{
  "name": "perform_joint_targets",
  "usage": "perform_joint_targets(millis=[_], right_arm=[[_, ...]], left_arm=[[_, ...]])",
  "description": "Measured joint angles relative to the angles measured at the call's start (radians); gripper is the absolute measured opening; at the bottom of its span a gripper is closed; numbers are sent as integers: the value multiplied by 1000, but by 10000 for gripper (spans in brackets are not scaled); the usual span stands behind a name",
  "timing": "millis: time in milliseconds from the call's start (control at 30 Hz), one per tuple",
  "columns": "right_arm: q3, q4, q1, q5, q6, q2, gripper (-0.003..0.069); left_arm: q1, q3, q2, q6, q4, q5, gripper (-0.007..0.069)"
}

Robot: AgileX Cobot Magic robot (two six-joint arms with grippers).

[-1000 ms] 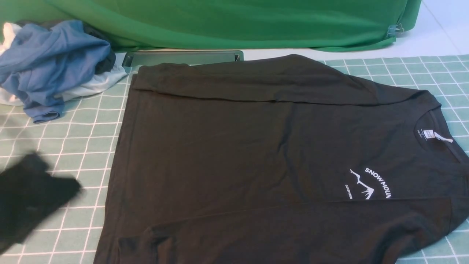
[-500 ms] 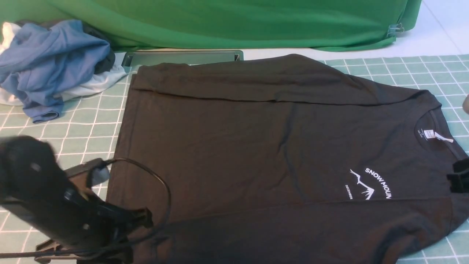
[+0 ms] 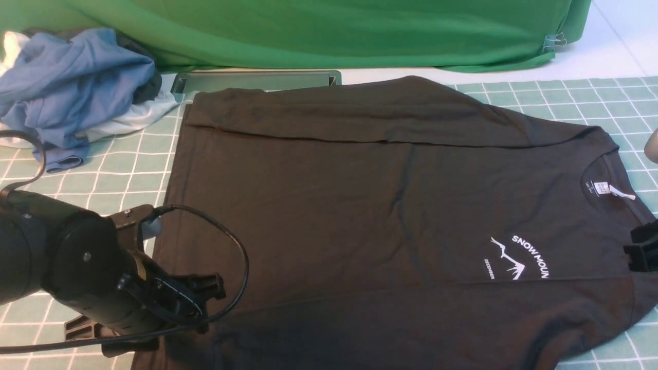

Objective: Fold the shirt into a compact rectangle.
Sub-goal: 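Grasp the left edge of the dark T-shirt lying flat on the table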

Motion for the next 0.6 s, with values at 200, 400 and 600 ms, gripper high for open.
perform_joint_targets(millis=[200,400,600], right_arm=[[0,0,0,0,0,0,108],[0,0,0,0,1,0,117],[0,0,0,0,5,0,125]], left_arm=[[0,0,1,0,13,-16,453],[0,0,55,0,1,-21,453],[0,-10,125,0,-12,-27,451]])
